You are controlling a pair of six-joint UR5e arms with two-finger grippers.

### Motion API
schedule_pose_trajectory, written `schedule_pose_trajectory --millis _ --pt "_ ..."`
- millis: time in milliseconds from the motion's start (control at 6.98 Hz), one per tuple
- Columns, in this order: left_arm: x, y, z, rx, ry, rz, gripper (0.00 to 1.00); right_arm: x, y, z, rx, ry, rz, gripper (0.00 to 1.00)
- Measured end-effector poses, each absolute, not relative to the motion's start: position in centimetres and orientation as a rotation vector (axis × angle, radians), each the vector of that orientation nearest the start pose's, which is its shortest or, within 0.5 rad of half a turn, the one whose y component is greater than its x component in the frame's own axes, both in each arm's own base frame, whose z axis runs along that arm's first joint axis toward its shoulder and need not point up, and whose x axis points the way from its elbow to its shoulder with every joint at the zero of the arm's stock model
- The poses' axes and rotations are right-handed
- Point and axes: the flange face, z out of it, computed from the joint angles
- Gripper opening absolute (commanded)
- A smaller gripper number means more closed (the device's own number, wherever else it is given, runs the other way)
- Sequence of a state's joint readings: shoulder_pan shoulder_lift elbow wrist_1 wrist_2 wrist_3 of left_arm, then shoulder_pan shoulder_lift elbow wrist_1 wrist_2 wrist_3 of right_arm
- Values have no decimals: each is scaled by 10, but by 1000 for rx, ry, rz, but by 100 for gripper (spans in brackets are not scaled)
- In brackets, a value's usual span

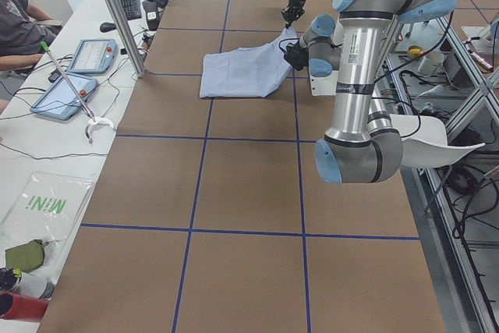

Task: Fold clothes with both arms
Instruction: 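Grasp both near corners and lift them off the table, then fold both held corners over onto the far edge of the shirt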

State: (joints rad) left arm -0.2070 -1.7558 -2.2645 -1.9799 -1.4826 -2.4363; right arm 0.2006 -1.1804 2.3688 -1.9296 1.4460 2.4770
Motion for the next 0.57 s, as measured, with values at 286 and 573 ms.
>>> schedule_pose_trajectory --millis 286,573 --pt "403 -299 214 -251 1287 -1027 0 -393 -302 178 -198 -875 1168 0" --pt "418 -357 212 -203 1259 -1069 0 -400 -373 193 -212 -880 1173 0"
